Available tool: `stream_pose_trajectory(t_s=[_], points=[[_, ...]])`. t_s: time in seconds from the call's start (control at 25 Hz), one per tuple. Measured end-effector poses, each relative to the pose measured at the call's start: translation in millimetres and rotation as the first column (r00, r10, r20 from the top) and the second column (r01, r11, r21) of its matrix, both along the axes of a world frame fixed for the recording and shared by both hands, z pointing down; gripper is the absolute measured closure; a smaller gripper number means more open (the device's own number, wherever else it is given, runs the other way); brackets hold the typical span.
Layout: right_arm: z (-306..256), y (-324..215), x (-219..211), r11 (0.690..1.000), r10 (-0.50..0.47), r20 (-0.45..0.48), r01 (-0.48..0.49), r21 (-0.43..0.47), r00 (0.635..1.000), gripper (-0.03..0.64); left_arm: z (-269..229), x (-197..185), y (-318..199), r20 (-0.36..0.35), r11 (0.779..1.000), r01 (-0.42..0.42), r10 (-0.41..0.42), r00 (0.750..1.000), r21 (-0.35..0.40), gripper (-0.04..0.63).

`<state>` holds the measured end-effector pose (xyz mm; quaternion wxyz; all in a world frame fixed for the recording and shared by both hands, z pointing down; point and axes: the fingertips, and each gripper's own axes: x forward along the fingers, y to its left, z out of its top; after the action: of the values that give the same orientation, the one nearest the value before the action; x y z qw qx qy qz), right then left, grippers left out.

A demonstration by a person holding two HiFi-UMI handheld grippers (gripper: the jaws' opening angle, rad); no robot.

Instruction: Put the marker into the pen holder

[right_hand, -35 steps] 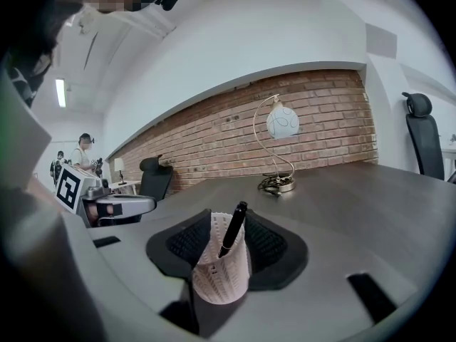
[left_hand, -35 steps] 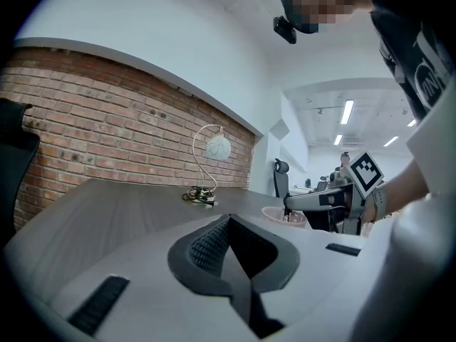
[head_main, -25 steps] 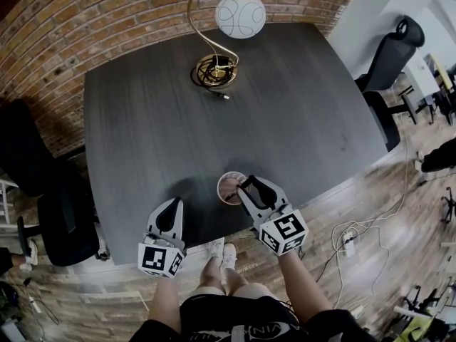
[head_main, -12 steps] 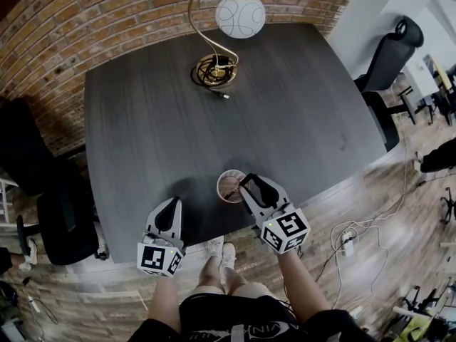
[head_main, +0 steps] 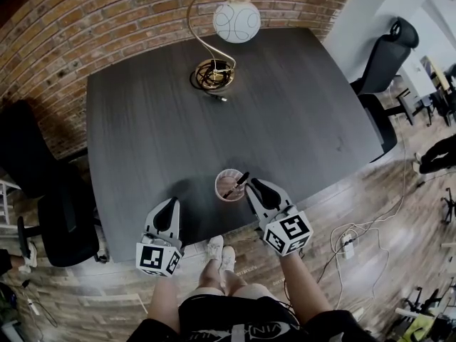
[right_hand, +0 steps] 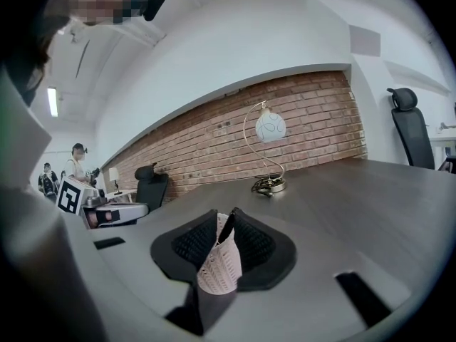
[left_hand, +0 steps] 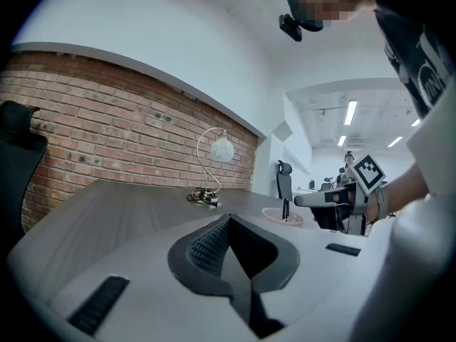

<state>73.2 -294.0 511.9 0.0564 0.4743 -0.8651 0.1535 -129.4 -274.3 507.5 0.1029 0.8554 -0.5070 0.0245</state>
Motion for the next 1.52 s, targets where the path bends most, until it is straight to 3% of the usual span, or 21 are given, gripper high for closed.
stream_pose_trajectory(t_s=[0.44, 1.52], points=[[-31, 13, 9, 0.997, 0.001, 0.003, -0.001, 0.072, 1.000, 0.580, -24, -6, 1, -0.001, 0.999, 0.023, -0.023, 1.000, 0.032, 0.583], [-92, 39, 28, 0.983, 0.014, 0.008, -0.015, 0.184, 1.000, 0.584, -77, -18, 10, -0.009, 0.993, 0.068, -0.067, 0.998, 0.096, 0.583]])
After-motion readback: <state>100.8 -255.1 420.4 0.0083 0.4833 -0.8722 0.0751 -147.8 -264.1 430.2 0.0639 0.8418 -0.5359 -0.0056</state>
